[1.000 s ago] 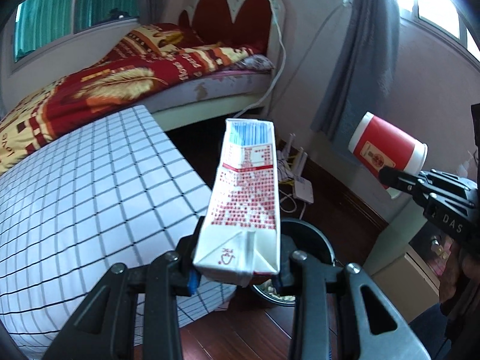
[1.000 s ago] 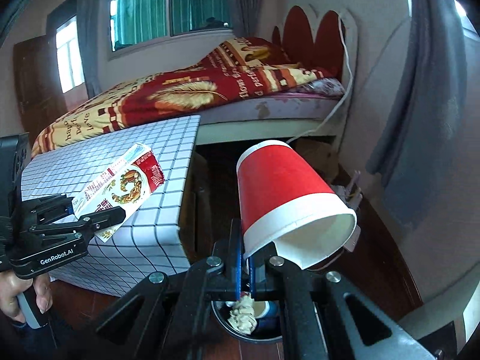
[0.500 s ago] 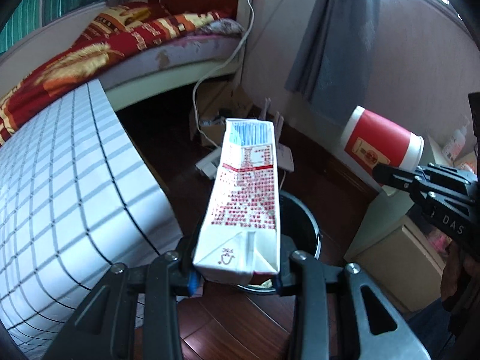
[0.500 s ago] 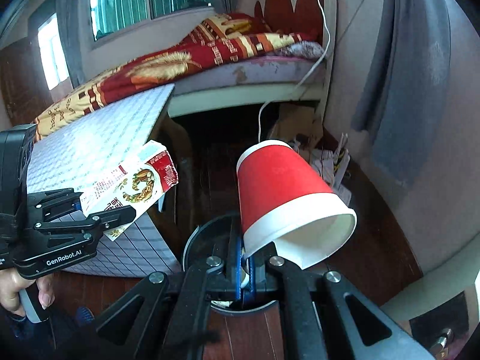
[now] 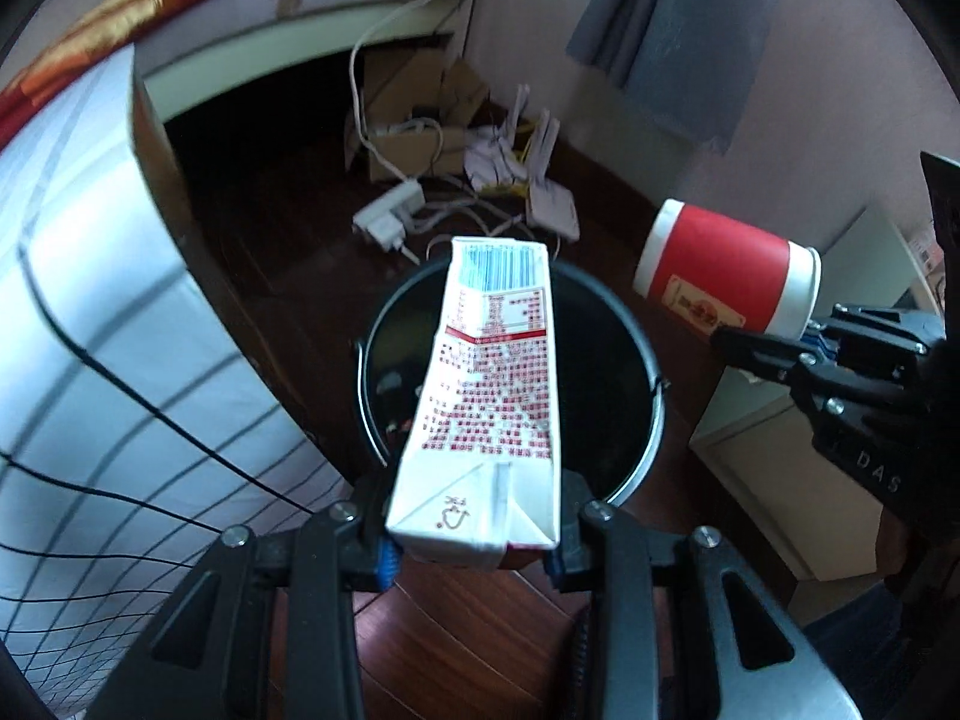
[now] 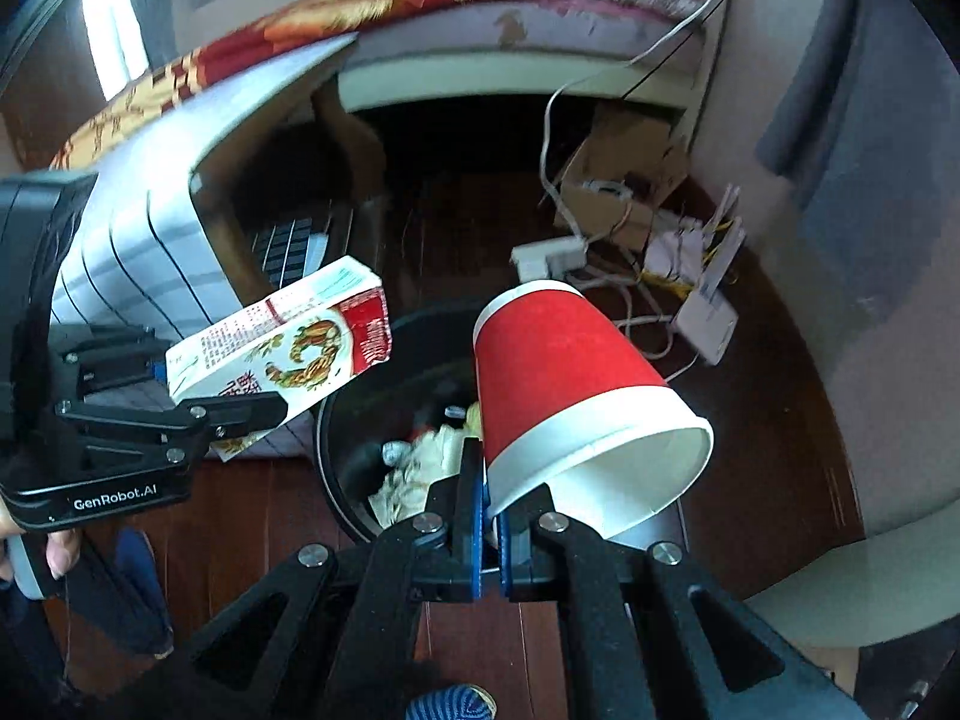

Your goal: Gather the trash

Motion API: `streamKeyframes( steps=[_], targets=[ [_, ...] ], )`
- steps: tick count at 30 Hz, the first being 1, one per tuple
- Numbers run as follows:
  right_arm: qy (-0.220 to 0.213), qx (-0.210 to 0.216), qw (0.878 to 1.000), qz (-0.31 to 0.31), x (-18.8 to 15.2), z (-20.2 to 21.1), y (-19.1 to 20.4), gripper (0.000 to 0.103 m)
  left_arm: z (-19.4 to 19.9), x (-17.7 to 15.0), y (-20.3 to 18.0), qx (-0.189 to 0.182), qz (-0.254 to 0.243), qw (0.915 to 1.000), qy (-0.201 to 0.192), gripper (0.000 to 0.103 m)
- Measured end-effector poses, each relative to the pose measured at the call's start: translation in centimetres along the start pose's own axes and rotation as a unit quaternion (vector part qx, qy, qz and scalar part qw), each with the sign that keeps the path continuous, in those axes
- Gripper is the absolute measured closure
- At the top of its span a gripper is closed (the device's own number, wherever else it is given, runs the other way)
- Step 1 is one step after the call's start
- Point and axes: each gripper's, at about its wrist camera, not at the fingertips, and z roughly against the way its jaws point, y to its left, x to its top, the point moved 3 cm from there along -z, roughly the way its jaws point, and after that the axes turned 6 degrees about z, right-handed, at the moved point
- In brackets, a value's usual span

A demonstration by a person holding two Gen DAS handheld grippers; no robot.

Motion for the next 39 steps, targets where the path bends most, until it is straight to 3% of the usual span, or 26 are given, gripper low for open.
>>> streamKeyframes(
  steps=[7, 8, 9, 10, 11, 15, 20, 39],
  targets=[
    [0.072, 0.046, 0.995, 0.045, -1.0, -5.5, 1.1, 0.098, -3.7, -0.5, 0.0, -0.014, 0.006, 0.9985, 0.052, 0.064],
    [0.092, 0.036, 0.993, 0.06, -1.3, -6.7, 1.1, 0.089, -4.3, -0.6, 0.4, -0.015, 0.017, 0.9979, 0.06, 0.059],
    [0.109, 0.013, 0.992, 0.066, -1.8, -7.7, 0.8, 0.073, -4.8, -0.8, 0.7, -0.007, 0.027, 0.9972, 0.069, 0.034],
    [0.126, -0.001, 0.99, 0.066, -2.3, -8.4, 0.3, 0.022, -5.0, -1.0, 1.0, 0.003, 0.034, 0.997, 0.07, 0.013],
    [0.139, -0.005, 0.988, 0.063, -2.8, -8.9, -0.1, 0.0, -4.8, -1.3, 1.1, 0.011, 0.035, 0.9971, 0.066, 0.01],
    [0.138, -0.02, 0.99, 0.023, -4.1, -8.1, -1.8, 0.0, -3.6, -2.2, 1.7, 0.044, 0.031, 0.9978, 0.04, 0.004],
    [0.106, -0.016, 0.993, -0.049, -3.7, -6.5, -2.4, 0.0, -1.7, -2.9, 3.0, 0.069, 0.059, 0.9959, 0.008, 0.004],
    [0.012, -0.007, 0.999, -0.039, -0.3, 2.4, 4.6, 0.0, 8.1, -3.8, 5.2, 0.104, 0.08, 0.9886, -0.073, 0.004]
  ],
)
